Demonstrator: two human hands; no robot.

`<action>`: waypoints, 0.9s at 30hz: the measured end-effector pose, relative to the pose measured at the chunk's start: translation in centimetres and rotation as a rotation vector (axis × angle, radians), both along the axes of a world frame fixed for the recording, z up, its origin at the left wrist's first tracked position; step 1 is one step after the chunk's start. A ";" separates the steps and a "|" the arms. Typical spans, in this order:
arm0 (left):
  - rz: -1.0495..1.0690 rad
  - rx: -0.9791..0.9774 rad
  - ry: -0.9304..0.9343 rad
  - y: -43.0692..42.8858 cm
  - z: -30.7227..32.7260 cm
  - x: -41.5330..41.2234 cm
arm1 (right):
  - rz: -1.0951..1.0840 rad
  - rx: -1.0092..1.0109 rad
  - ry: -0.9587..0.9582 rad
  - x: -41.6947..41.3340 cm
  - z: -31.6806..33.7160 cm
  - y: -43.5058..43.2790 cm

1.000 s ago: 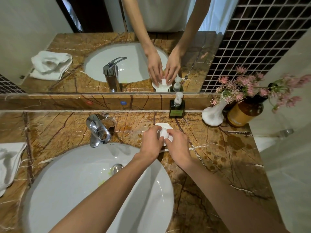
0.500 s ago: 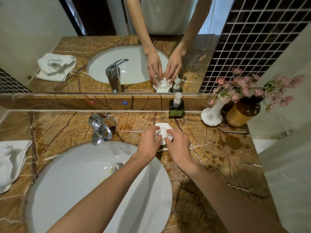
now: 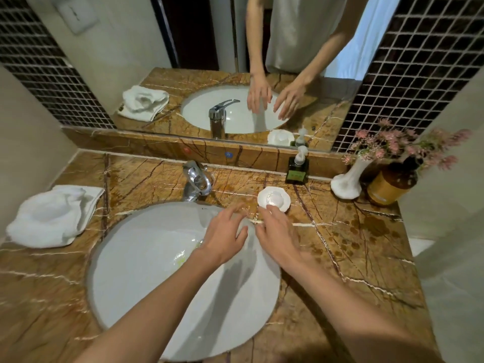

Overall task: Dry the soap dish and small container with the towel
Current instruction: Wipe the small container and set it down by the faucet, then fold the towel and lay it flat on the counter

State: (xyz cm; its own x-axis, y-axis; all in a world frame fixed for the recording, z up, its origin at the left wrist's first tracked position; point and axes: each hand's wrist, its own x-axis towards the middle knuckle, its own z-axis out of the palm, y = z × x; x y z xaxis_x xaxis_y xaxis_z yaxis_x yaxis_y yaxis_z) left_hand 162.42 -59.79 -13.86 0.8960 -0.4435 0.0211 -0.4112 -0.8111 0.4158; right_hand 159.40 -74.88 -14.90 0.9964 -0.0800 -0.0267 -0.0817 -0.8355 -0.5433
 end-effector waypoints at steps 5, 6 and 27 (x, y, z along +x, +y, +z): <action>0.160 0.029 0.058 5.4 0.3 -2.2 | 0.125 -0.054 -0.005 -1.1 0.7 4.3; 0.192 0.018 0.067 6.7 0.3 -2.7 | 0.146 -0.059 -0.003 -1.4 0.7 5.5; 0.668 -0.114 0.138 38.2 2.5 -12.6 | 0.424 -0.174 0.085 -4.5 2.1 34.0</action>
